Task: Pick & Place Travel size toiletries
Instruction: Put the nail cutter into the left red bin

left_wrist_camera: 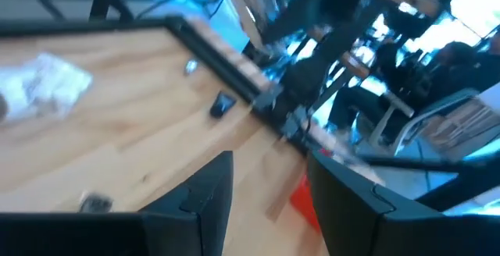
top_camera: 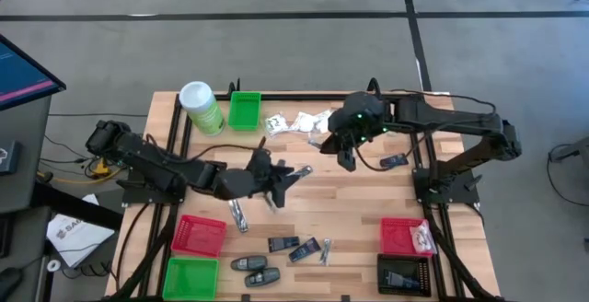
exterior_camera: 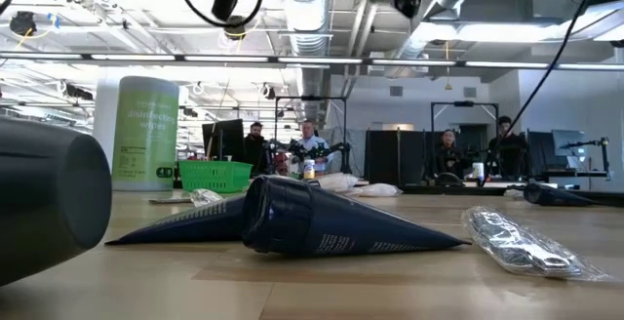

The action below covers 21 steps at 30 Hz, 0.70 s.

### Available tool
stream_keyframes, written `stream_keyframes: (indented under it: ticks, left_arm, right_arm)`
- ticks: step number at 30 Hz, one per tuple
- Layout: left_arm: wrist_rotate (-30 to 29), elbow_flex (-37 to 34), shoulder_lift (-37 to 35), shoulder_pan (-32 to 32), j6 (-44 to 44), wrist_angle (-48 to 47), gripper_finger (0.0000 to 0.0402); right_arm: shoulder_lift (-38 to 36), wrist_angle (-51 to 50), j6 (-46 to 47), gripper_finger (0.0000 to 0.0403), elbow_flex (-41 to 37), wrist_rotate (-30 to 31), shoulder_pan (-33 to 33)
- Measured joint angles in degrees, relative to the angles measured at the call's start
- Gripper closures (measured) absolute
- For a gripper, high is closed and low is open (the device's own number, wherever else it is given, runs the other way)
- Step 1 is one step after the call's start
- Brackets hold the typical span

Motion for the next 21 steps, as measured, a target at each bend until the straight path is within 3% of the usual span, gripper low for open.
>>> stream_keyframes:
  ticks: [7,13,21]
  left_arm:
    - [0.0,0.0,0.02,2.15,10.65,9.8,0.0243]
    - [0.0,0.0,0.02,2.24,27.7,16.94,0.0243]
    - [-0.02,0.02,0.02,2.35,35.33,23.15,0.0243]
  right_arm:
    - [0.55,0.08,0.85,0.0338,6.61,-1.32,3.7]
    - [0.47,0.1,0.81,0.0338,9.82,-1.37,5.4]
    - [0.45,0.58,-0.41,0.0338,10.52,-2.87,5.62]
